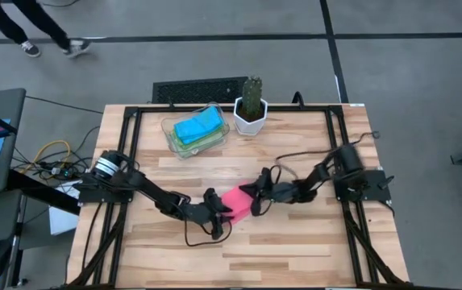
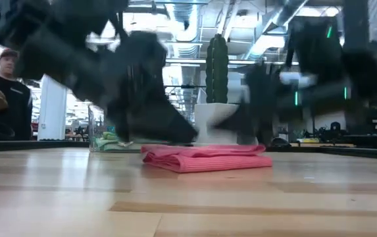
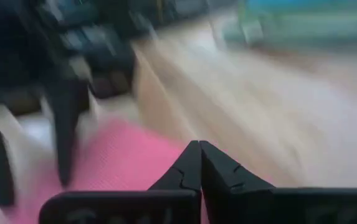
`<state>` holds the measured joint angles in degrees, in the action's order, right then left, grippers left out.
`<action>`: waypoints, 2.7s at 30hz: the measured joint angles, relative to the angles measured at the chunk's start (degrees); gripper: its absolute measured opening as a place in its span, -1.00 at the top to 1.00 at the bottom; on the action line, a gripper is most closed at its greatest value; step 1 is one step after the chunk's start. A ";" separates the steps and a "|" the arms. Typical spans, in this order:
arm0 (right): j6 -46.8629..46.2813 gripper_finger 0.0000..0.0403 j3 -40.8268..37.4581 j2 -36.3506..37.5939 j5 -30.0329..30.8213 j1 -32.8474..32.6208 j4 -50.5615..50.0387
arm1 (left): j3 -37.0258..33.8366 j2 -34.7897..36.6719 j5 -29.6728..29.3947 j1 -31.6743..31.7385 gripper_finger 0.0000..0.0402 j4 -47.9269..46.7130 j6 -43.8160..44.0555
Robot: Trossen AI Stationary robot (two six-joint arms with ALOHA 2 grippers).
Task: Fold microfiber towels
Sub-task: Fold the pink microfiber towel, then put the pink microfiber towel into the transparent bin
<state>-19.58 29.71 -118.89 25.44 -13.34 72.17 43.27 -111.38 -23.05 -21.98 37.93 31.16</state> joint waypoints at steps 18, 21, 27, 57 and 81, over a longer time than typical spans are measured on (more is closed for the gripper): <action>-12.88 -0.09 19.82 39.00 -11.50 1.57 -93.40 | 0.02 26.74 -1.27 -3.67 0.36 -25.70 -4.18; -16.44 -0.26 21.18 35.15 -17.02 2.59 -93.88 | 0.02 26.69 -1.24 -4.85 0.32 -26.84 -3.71; -21.40 -0.39 21.31 25.31 -24.76 5.74 -93.56 | -0.04 30.88 -1.24 -7.45 0.26 -29.31 -3.15; -21.01 -0.30 32.78 9.55 -25.60 8.06 -95.89 | -0.04 42.45 -16.43 -15.58 0.25 -47.39 0.92; -10.71 0.92 51.03 6.32 -27.53 11.31 -105.18 | -0.04 62.96 -23.74 -20.82 0.33 -61.98 2.45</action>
<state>-30.28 80.75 -112.58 -2.09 -2.03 -33.01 43.22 -48.42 -46.79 -42.79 -24.05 33.62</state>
